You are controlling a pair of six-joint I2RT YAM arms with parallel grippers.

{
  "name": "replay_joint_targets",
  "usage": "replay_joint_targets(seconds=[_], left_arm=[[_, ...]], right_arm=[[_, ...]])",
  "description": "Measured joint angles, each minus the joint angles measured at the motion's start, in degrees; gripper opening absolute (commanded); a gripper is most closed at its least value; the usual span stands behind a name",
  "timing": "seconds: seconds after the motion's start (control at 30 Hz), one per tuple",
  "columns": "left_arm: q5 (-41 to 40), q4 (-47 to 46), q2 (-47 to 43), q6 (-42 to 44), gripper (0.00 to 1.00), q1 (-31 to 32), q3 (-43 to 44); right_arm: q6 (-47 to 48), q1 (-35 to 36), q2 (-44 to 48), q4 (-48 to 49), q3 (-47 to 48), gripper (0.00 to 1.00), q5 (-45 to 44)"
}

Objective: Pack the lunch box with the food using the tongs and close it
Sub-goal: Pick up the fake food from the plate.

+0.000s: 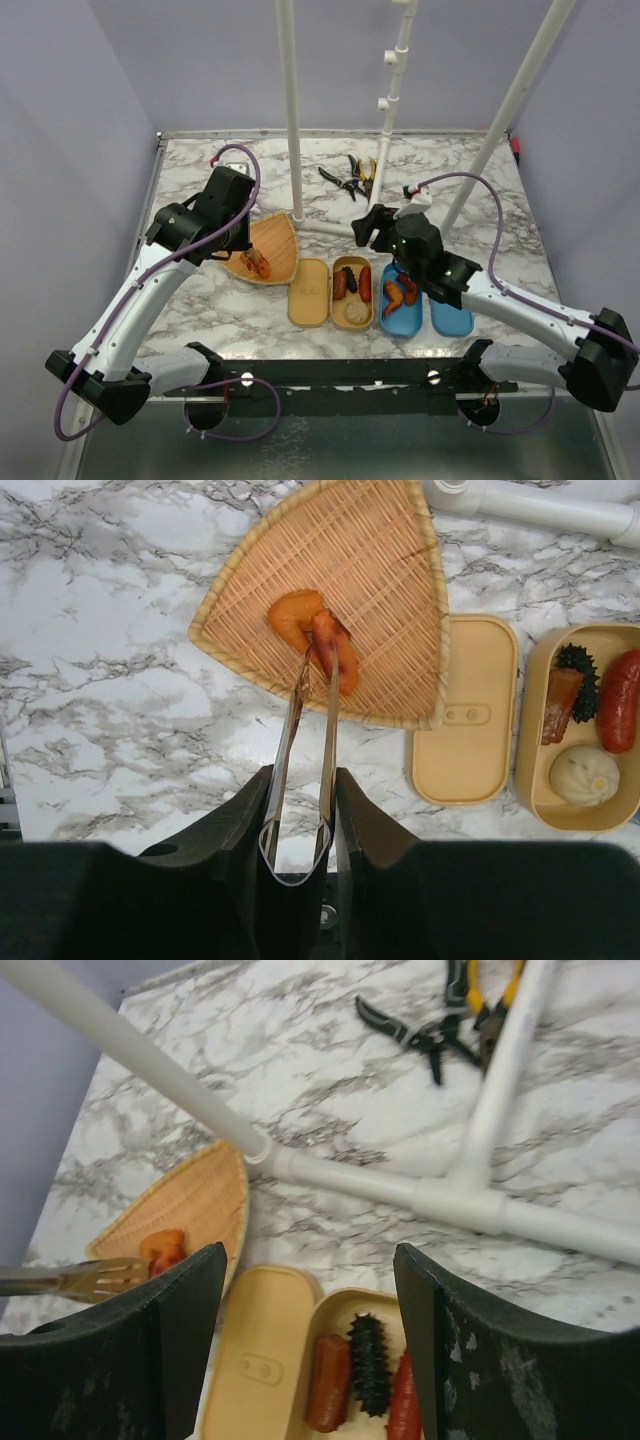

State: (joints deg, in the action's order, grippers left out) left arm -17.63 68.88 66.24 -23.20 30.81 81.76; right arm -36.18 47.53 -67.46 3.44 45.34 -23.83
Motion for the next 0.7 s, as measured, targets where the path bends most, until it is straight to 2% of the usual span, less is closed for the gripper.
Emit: replay_joint_targets(seconds=[0.17, 0.27, 0.7], left_arm=[[-0.26, -0.72, -1.14, -2.05, 0.31, 0.00, -2.69], [-0.48, -1.90, -1.86, -2.71, 0.31, -0.04, -3.74], [-0.94, -5.09, -2.51, -5.51, 0.33, -0.37, -4.11]], right_arm=[[6.80, -0.17, 8.20, -1.25, -4.79, 0.75, -7.52], [8.81, -0.70, 9.90, -2.97, -6.03, 0.75, -10.14], [8.55, -1.01, 11.63, -6.62, -11.08, 0.75, -11.30]])
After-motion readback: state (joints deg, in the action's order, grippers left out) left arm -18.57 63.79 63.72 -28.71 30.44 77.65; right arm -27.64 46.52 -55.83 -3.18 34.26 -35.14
